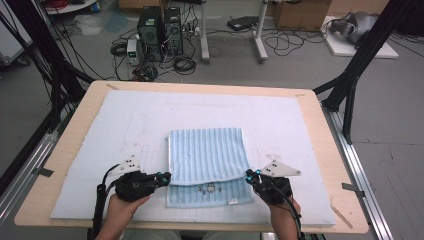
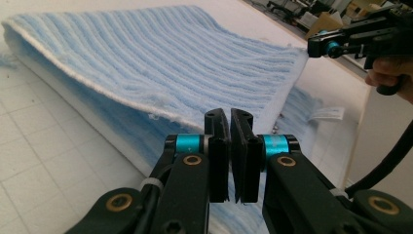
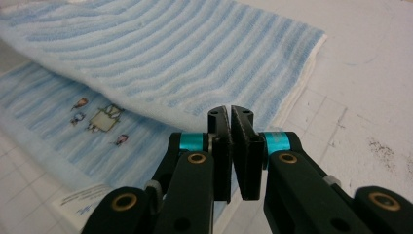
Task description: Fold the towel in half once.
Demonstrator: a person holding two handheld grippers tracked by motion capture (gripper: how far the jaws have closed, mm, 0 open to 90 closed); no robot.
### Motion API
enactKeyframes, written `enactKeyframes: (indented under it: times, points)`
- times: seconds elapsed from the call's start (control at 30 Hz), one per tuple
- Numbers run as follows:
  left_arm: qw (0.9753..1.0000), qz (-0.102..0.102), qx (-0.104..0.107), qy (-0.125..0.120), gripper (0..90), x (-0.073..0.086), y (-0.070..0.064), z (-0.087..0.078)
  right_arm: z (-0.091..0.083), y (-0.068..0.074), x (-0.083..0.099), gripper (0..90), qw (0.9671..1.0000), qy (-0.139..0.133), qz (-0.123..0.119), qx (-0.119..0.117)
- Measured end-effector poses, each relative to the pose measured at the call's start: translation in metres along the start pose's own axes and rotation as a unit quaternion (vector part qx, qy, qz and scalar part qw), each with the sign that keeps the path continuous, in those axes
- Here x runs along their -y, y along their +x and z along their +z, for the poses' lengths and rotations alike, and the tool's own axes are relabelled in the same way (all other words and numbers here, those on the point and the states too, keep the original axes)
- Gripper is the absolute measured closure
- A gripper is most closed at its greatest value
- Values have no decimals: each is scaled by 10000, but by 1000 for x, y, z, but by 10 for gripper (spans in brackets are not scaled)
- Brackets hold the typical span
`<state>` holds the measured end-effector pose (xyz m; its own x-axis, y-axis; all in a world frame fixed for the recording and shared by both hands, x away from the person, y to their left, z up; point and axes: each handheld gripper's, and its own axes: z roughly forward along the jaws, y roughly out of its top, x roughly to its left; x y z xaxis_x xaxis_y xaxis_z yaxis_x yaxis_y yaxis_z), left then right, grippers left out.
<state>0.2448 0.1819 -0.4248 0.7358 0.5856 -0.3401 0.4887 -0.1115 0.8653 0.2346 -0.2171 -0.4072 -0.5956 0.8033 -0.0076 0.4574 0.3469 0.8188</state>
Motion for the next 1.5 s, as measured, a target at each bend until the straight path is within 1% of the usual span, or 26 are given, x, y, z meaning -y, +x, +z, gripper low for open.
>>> enactKeyframes:
  times: [0.1,0.17,0.27,0.33,0.37,0.5,0.57,0.63,0.73,0.8,0.87,0.97,1.1,1.17,1.2,1.27,1.3,1.37,1.43,1.5]
  points:
    - [10000,41,47,-41,858,1,-4,-4,-5,2,3,868,10000,-44,-15,-31]
    - [9999,95,60,-15,858,2,-8,-5,-7,4,6,868,10000,-55,-16,-43]
    - [9999,119,115,-9,858,5,-13,-5,-10,8,11,868,10000,-65,-11,-48]
    - [9998,171,130,40,858,7,-17,-5,-12,9,14,868,10000,-69,-23,-41]
    - [9997,176,138,60,858,8,-18,-6,-14,10,16,868,10000,-64,12,-64]
    - [9997,180,149,93,858,12,-23,-8,-19,12,22,868,10000,-43,7,-85]
    - [9996,192,151,127,858,14,-25,-10,-22,14,25,868,10000,-16,-43,-57]
    - [9996,199,152,147,858,16,-27,-10,-25,18,27,868,10000,-4,-43,-55]
    - [9995,187,138,192,858,19,-26,-10,-27,21,30,868,9999,59,-119,-41]
    - [9995,172,146,231,858,21,-25,-9,-26,23,32,868,9997,166,-148,-36]
    - [9994,167,149,263,858,23,-25,-8,-25,24,34,868,9997,175,-156,-48]
    - [9992,137,159,336,857,27,-24,-7,-22,24,39,868,9995,291,-120,-78]
    - [9986,98,155,495,856,31,-19,-6,-17,25,45,866,9991,387,-70,-134]
    - [9984,119,162,526,845,32,-18,-4,-15,25,46,852,9989,450,-74,-129]
    - [9988,147,114,457,816,31,-18,-4,-14,25,45,828,9990,412,-92,-139]
    - [9993,159,-102,331,636,28,-16,-3,-15,23,42,774,9995,292,-3,-140]
    - [9993,167,-169,289,579,26,-15,-3,-15,21,39,746,9997,211,24,-124]
    - [9989,247,-370,137,509,20,-11,-2,-16,17,33,699,9998,118,83,-98]
    - [9985,240,-484,50,464,13,-5,-1,-14,11,27,662,9999,-17,131,-34]
    - [9979,270,-587,-11,437,4,3,2,-10,5,21,637,9998,-92,197,43]
